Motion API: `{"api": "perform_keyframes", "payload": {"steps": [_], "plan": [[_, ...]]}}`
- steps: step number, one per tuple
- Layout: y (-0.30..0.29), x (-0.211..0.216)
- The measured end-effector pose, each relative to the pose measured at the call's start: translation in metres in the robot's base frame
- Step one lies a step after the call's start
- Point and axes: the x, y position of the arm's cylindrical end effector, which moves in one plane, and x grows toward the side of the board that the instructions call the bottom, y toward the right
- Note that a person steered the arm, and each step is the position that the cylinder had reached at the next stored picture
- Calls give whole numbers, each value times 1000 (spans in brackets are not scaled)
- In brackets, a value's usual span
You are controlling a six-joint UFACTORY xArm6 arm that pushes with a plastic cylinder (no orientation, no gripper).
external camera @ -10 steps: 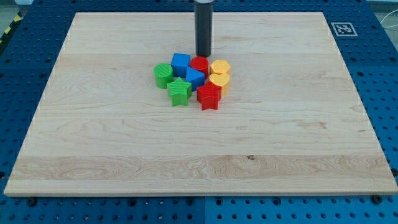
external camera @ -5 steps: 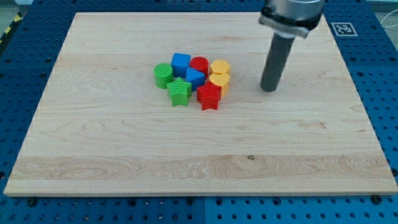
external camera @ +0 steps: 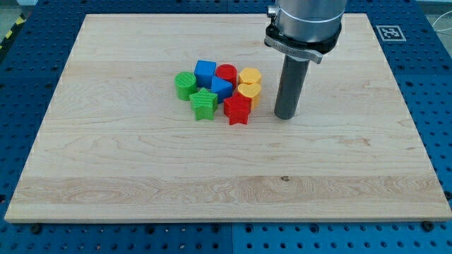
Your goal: Slide red star along with yellow heart and yellow hexagon slightly left
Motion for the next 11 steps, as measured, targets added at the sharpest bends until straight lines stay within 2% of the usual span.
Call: {"api": "perform_keyframes", "payload": {"steps": [1, 3, 8, 10, 11], "plan": [[0, -11], [-29, 6], [-31, -16], [-66, -41], [-44, -35]]}}
